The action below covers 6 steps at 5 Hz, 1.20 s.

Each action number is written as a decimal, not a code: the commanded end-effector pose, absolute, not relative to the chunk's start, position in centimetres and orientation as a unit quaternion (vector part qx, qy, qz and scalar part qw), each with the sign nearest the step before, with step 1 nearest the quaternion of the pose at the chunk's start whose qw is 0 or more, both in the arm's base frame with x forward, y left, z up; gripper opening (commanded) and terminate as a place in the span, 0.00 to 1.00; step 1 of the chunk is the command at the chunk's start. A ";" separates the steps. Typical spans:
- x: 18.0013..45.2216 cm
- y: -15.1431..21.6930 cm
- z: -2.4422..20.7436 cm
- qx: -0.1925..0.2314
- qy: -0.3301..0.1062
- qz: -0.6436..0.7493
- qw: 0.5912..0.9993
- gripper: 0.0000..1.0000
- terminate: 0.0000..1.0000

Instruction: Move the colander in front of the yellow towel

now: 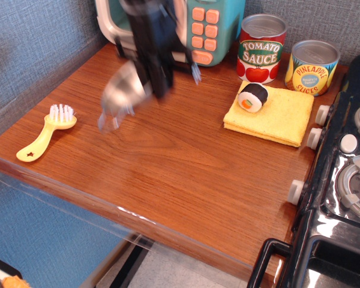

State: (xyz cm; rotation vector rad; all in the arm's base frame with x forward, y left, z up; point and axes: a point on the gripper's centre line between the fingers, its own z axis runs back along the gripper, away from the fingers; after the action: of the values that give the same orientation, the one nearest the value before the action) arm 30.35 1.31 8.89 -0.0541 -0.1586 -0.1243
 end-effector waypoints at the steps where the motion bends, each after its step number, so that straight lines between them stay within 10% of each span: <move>1: 25.6 -3.0 6.7 0.013 -0.088 -0.144 0.986 0.00 0.00; 2: 25.6 -3.9 5.9 0.016 -0.080 -0.156 0.984 0.00 0.00; 3: 25.6 -4.2 5.1 0.026 -0.066 -0.152 0.986 1.00 0.00; 6: 26.1 -1.6 8.8 -0.033 -0.091 -0.104 0.990 1.00 0.00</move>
State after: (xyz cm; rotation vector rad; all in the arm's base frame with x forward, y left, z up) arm 26.66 -2.20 8.33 -0.0691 -0.1384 -0.1916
